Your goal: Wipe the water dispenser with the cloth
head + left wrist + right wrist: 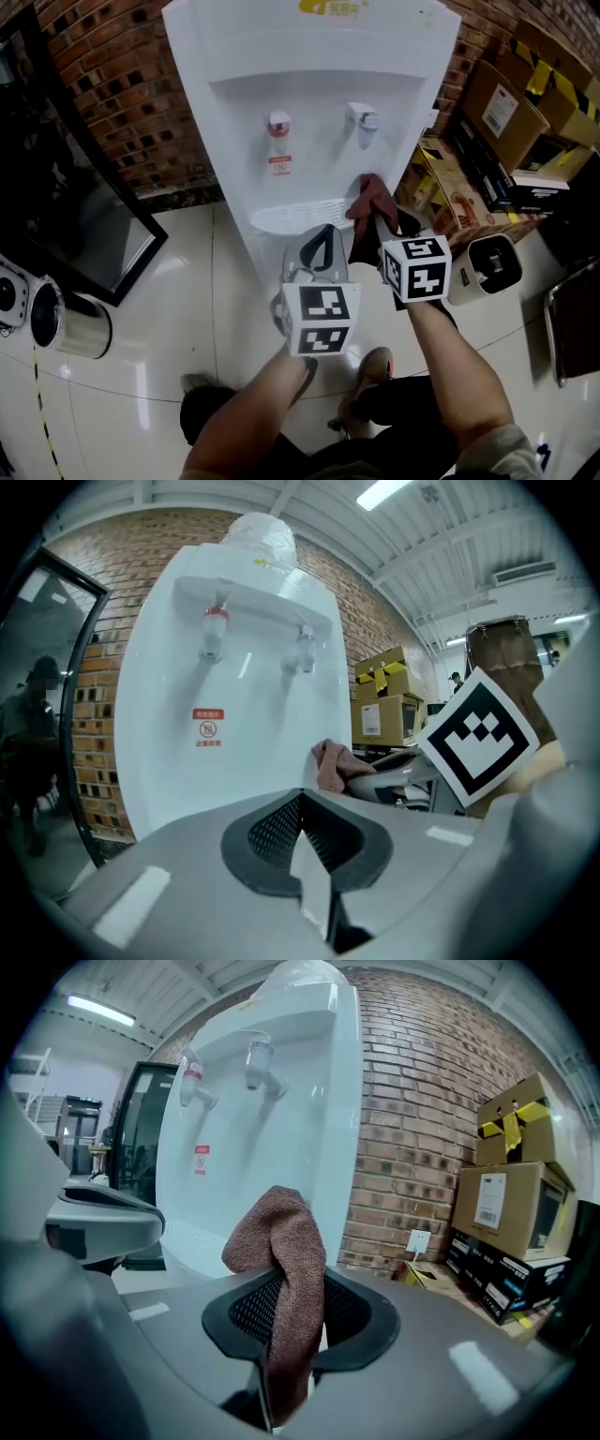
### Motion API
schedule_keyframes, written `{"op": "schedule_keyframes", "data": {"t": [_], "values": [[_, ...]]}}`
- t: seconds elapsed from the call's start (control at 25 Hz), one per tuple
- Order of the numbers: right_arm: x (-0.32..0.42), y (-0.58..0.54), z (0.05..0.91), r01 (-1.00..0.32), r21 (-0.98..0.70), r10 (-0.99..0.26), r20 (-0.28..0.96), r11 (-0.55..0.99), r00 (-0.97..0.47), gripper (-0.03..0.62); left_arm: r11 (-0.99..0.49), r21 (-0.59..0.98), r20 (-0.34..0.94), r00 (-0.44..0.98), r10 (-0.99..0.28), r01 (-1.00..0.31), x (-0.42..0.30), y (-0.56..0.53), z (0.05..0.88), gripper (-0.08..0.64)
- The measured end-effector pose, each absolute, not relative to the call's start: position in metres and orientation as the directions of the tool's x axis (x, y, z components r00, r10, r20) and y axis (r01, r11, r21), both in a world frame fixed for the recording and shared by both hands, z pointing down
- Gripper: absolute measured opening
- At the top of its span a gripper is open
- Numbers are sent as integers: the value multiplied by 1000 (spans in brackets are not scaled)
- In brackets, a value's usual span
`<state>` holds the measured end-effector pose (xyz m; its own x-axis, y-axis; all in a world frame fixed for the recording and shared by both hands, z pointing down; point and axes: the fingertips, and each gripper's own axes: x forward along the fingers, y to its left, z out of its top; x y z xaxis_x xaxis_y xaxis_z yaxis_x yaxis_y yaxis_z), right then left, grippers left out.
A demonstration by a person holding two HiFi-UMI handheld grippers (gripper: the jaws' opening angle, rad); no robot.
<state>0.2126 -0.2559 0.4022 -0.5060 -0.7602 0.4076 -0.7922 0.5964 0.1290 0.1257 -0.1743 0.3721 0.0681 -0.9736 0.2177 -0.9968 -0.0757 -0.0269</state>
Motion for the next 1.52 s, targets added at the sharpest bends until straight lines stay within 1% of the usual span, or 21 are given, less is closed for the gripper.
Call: {"op": "schedule_keyframes", "data": {"t": [0.36,0.64,0.72,0.84,0.96,1.12,1.24,1.4,1.52], "values": [[248,-264,414,-850,128,-792,452,512,-409,107,-103,-69,219,85,-972,-992,126,-159,368,0],[246,-263,417,-867,91,-786,476,491,-395,107,-67,-82,226,47,-973,-994,87,-129,363,0],[237,-251,408,-861,59,-782,452,505,-428,107,-53,-61,233,37,-972,-997,73,-119,364,0],[207,-216,385,-814,21,-760,374,581,-532,107,-23,-40,232,13,-973,-999,51,-106,364,0],[167,-170,370,-728,21,-699,302,685,-648,106,27,-14,216,-29,-976,-1000,29,-95,361,0],[123,-123,373,-624,18,-605,269,781,-749,107,82,24,200,-75,-977,-996,6,-83,361,0],[102,-105,382,-588,19,-569,275,809,-775,106,101,39,192,-91,-977,-994,-5,-73,359,0],[72,-91,415,-526,-39,-481,353,849,-803,106,117,73,199,-100,-975,-990,-20,-61,359,0],[45,-91,444,-504,-59,-441,403,862,-802,107,146,85,224,-123,-967,-986,-36,-53,366,0]]}}
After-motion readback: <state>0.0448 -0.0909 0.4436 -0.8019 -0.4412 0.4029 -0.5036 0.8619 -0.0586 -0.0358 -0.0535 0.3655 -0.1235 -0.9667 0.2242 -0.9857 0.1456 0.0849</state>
